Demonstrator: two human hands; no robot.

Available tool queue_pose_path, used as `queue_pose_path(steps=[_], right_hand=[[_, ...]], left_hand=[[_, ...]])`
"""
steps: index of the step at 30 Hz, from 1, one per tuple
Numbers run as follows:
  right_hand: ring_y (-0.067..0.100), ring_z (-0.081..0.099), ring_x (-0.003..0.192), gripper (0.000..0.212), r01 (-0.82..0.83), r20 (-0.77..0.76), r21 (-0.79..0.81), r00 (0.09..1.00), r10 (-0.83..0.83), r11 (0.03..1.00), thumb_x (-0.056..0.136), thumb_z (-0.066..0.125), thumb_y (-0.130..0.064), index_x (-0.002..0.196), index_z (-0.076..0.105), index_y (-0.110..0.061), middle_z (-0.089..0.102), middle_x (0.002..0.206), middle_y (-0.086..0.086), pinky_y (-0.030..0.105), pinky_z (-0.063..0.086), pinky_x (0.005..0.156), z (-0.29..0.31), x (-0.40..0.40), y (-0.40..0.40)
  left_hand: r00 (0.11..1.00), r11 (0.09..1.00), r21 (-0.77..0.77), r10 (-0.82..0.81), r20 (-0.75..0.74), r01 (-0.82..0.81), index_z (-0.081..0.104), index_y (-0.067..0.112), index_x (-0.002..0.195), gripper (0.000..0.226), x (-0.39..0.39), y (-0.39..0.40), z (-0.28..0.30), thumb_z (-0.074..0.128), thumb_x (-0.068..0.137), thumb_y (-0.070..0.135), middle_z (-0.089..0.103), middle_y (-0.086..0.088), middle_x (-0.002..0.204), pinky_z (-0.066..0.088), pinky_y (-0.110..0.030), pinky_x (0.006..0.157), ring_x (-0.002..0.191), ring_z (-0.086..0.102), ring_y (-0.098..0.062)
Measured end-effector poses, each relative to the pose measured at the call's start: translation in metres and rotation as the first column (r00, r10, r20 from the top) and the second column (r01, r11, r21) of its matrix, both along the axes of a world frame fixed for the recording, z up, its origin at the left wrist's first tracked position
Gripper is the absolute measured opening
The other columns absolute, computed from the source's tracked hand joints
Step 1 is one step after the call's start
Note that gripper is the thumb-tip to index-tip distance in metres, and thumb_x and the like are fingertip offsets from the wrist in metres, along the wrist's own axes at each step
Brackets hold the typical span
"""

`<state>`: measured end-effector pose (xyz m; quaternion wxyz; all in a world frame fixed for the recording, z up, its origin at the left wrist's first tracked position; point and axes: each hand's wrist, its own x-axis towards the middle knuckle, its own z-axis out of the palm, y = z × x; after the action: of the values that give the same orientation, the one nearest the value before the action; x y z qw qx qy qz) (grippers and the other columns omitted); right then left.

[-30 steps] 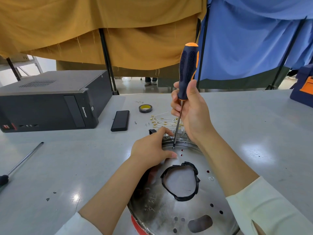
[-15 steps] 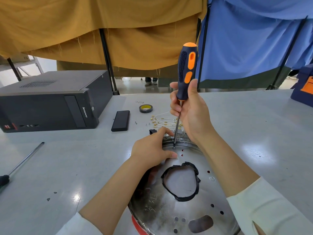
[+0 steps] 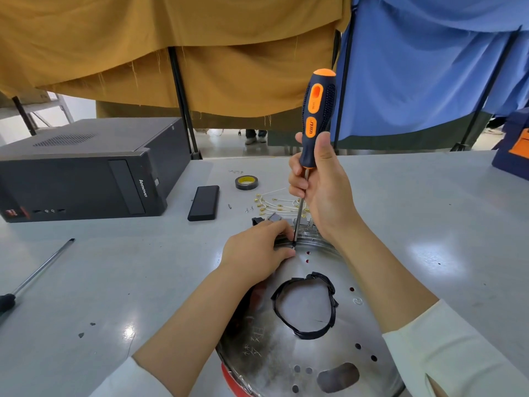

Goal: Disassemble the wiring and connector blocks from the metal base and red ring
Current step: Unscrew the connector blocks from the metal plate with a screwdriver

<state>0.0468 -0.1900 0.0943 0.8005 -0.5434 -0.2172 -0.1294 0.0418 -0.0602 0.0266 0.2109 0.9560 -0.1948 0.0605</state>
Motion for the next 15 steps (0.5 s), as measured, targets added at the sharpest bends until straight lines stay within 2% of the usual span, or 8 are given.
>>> queue_pose_path(steps=[2, 4, 6, 9, 11, 15], right_hand=[[0.007, 0.029, 0.049, 0.027, 0.056, 0.003, 0.006, 0.998, -0.056, 0.998, 0.091, 0.047, -0.043, 0.099, 0.039, -0.018, 0.042, 0.064, -0.007, 0.019, 0.028, 0.045, -0.0005, -0.0018, -0.0012], [0.008, 0.031, 0.05, 0.026, 0.092, 0.014, 0.019, 0.996, -0.092, 0.996, 0.093, 0.048, -0.039, 0.097, 0.035, -0.017, 0.043, 0.066, -0.006, 0.02, 0.028, 0.046, -0.0011, -0.0023, -0.0036], [0.009, 0.034, 0.051, 0.027, 0.081, 0.017, 0.038, 0.997, -0.082, 0.996, 0.094, 0.042, -0.043, 0.097, 0.039, -0.016, 0.046, 0.067, -0.006, 0.023, 0.029, 0.048, -0.0013, -0.0017, -0.0052], [0.008, 0.034, 0.051, 0.042, 0.022, 0.001, 0.069, 1.0, -0.022, 0.997, 0.092, 0.032, -0.048, 0.102, 0.054, -0.015, 0.048, 0.067, -0.005, 0.025, 0.027, 0.049, -0.0004, -0.0006, -0.0057], [0.007, 0.031, 0.051, 0.046, 0.012, -0.009, 0.065, 1.0, -0.012, 0.998, 0.091, 0.031, -0.051, 0.105, 0.055, -0.015, 0.046, 0.066, -0.005, 0.025, 0.024, 0.05, -0.0003, -0.0003, -0.0052], [0.006, 0.029, 0.049, 0.028, 0.094, -0.029, 0.052, 0.995, -0.093, 0.994, 0.094, 0.046, -0.043, 0.099, 0.036, -0.018, 0.043, 0.064, -0.008, 0.02, 0.026, 0.046, -0.0011, -0.0011, -0.0033]], left_hand=[[1.0, 1.0, -0.017, 0.013, -0.002, -0.013, 0.054, 0.044, 0.102, 0.016, 0.0014, -0.0008, 0.0, 0.056, 0.086, 0.047, 0.056, 0.02, 0.112, 0.036, -0.024, 0.07, 0.101, 0.054, -0.006], [1.0, 1.0, -0.009, 0.018, 0.0, -0.018, 0.056, 0.045, 0.105, 0.018, 0.0022, -0.0019, -0.0004, 0.056, 0.087, 0.046, 0.055, 0.02, 0.116, 0.035, -0.023, 0.072, 0.104, 0.053, -0.006], [1.0, 1.0, 0.018, 0.017, 0.014, -0.018, 0.058, 0.045, 0.108, 0.021, 0.0028, -0.0028, -0.0012, 0.055, 0.087, 0.048, 0.054, 0.021, 0.117, 0.033, -0.022, 0.072, 0.106, 0.053, -0.006], [1.0, 0.999, 0.039, 0.017, 0.021, -0.018, 0.059, 0.044, 0.107, 0.02, 0.003, -0.0038, -0.0016, 0.053, 0.088, 0.049, 0.055, 0.019, 0.117, 0.033, -0.023, 0.071, 0.107, 0.053, -0.007], [0.999, 0.999, 0.043, 0.019, 0.026, -0.02, 0.06, 0.044, 0.106, 0.019, 0.0032, -0.0041, -0.0015, 0.053, 0.088, 0.049, 0.055, 0.019, 0.116, 0.033, -0.023, 0.07, 0.106, 0.053, -0.008], [0.998, 0.999, 0.042, 0.027, 0.048, -0.029, 0.061, 0.044, 0.102, 0.016, 0.0036, -0.0051, -0.0013, 0.054, 0.088, 0.048, 0.056, 0.017, 0.113, 0.034, -0.024, 0.069, 0.103, 0.055, -0.008]])
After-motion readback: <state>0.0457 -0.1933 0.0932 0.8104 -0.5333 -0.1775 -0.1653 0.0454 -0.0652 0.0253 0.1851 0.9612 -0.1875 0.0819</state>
